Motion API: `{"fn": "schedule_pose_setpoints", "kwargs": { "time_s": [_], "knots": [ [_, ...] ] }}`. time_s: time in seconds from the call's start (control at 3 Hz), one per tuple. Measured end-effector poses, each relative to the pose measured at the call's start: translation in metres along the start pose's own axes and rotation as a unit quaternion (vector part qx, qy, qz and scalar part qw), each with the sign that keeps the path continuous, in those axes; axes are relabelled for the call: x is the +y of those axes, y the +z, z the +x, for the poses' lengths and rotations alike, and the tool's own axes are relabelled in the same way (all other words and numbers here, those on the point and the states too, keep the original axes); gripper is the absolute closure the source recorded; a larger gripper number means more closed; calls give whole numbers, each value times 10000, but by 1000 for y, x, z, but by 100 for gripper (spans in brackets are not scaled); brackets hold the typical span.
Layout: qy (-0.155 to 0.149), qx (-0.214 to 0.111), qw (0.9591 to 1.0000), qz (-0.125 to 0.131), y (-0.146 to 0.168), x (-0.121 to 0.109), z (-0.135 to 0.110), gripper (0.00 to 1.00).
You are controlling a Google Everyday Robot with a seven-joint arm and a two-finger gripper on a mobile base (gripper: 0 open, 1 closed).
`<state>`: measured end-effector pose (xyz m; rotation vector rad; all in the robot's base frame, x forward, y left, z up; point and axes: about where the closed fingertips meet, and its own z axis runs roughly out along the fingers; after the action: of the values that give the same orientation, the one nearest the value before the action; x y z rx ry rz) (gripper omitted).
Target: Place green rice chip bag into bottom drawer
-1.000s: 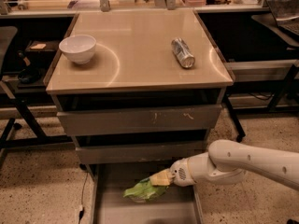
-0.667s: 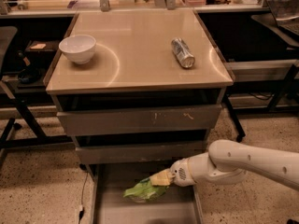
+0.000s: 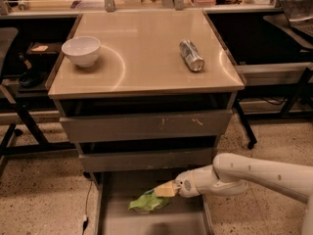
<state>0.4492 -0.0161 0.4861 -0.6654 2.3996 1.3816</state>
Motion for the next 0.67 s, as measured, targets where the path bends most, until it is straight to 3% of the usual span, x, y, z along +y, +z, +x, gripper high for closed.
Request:
{"fn": "schedule_pose_setpoints", "kwargs": {
  "time_s": [0.67],
  "knots": [
    [207, -107, 9971, -728, 54, -51, 17, 100]
  ]
}}
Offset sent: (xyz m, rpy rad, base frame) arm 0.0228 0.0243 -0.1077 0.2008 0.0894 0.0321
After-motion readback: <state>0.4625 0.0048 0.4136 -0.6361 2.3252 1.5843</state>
